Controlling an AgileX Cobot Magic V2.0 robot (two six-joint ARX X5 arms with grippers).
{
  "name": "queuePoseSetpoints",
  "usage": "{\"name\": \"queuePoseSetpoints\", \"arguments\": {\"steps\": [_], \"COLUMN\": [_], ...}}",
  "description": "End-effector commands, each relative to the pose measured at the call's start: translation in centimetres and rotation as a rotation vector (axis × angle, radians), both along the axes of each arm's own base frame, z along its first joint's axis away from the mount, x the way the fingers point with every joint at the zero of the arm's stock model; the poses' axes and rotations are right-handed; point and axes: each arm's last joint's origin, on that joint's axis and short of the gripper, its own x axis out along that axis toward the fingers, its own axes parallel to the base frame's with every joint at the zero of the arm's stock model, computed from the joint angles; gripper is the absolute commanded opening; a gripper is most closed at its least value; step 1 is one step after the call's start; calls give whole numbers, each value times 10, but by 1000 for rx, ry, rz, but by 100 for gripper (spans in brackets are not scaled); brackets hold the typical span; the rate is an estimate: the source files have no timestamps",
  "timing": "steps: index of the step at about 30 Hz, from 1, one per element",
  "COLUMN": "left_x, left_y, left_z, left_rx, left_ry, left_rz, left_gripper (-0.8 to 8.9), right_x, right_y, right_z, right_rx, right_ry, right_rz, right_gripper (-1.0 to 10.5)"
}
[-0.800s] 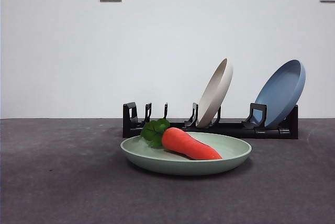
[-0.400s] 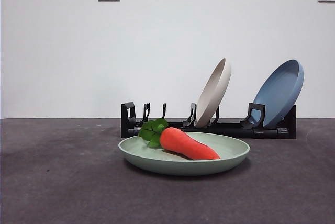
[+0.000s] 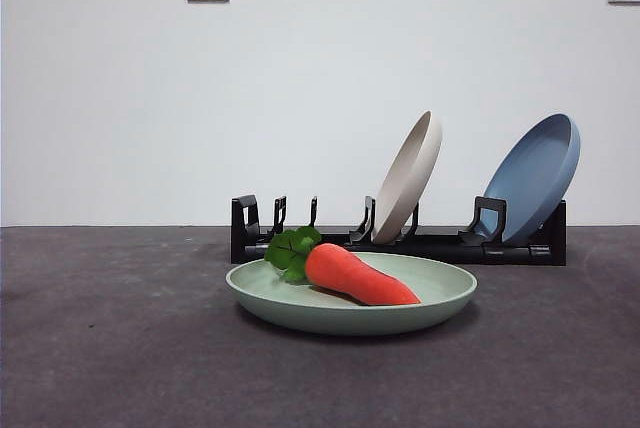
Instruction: Take the green plate from the plate rack,put the plate on the table,take the carrot from the table,put the carrot in the plate
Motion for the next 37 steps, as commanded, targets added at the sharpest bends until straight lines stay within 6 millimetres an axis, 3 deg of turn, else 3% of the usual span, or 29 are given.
{"name": "queuePoseSetpoints", "arguments": {"steps": [1,8,16,25,37], "left_x": [1,7,16,14,14], "left_y": [2,2,3,2,3], "left_z": [-28,-86,-127,-143,-143], "left_rx": [5,-4,-52,-64,-64], "left_ry": [19,94,191,357,355], "left_rz": [20,27,22,23,27], "left_gripper": [-3,-3,-3,-3,-3], "right_x": [0,0,0,0,0], "right_y": [0,0,0,0,0], "right_z": [-1,-1,-1,-1,-1], "right_rx": [2,1,1,1,1], "right_ry": [5,5,5,5,5], "right_rz": [-5,-5,-6,-5,-5], "right_gripper": [1,1,1,1,1]}}
